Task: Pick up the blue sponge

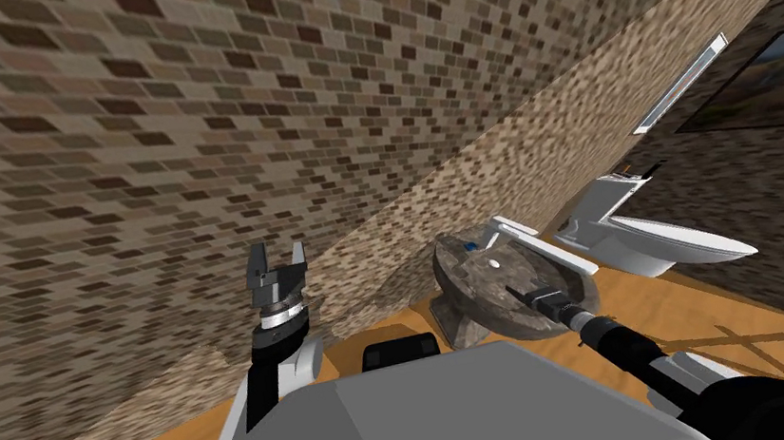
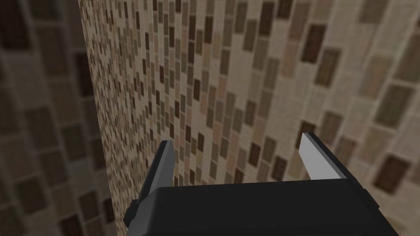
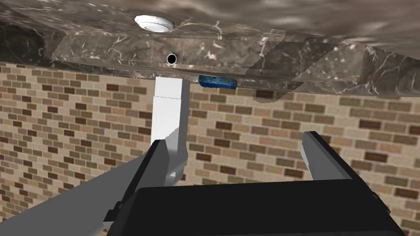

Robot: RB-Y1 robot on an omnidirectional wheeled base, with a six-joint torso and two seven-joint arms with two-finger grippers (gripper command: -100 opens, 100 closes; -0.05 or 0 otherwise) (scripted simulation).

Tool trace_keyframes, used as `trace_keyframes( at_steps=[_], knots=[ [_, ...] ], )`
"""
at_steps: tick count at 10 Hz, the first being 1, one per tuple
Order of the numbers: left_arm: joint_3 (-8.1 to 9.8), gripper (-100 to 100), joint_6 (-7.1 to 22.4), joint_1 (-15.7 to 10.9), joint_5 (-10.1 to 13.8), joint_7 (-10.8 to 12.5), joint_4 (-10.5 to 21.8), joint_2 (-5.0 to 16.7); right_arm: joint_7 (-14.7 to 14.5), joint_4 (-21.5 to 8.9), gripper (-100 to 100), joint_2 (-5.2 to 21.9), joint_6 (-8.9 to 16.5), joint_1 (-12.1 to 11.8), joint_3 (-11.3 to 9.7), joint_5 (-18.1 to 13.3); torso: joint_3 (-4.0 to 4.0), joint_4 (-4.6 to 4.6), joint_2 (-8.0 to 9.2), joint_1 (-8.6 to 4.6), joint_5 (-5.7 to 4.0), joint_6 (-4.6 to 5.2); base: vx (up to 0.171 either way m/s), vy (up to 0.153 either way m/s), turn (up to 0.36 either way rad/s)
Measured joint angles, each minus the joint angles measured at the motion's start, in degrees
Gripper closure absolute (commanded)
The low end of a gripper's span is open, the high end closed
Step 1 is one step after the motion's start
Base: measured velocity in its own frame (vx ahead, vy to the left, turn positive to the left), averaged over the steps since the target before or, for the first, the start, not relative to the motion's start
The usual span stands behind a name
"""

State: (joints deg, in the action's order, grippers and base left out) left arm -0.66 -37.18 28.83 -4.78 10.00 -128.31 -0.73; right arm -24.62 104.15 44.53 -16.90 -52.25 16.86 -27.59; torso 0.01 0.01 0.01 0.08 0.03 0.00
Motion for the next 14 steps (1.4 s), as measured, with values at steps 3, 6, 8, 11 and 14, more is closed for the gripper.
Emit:
trace_keyframes(
  at_steps=[3,6,8,11,14],
  knots=[
    [0.01,0,0.0,0.0,0.0,0.0,0.0,0.0,-2.7,-4.6,-100,4.1,-0.9,-1.3,0.6,-2.2,0.01,0.00,0.01,-0.06,-0.02,0.05,0.002,0.022,0.249],
    [0.00,0,0.0,0.0,0.0,0.0,0.0,0.0,-5.0,-8.8,-100,9.4,-1.4,-3.4,1.3,-4.4,-0.01,0.00,-0.01,-0.06,-0.01,-0.01,0.006,0.013,0.192],
    [0.00,0,0.0,0.0,0.0,0.0,0.0,0.0,-7.1,-11.8,-100,11.3,-2.1,-3.7,0.8,-6.1,0.00,0.00,0.00,-0.08,-0.02,0.01,0.004,0.010,0.210],
    [0.01,0,0.0,0.0,0.0,0.0,0.0,0.0,-8.8,-15.7,-100,15.6,-3.2,-4.4,0.6,-7.6,-0.01,0.00,-0.01,-0.10,-0.02,0.08,0.006,0.006,0.237],
    [0.02,0,0.0,0.0,0.0,0.0,0.0,0.0,-11.2,-20.0,-100,20.3,-4.6,-5.8,-0.2,-9.9,-0.01,0.00,-0.02,-0.13,-0.03,0.09,0.005,-0.002,0.291]
  ],
)
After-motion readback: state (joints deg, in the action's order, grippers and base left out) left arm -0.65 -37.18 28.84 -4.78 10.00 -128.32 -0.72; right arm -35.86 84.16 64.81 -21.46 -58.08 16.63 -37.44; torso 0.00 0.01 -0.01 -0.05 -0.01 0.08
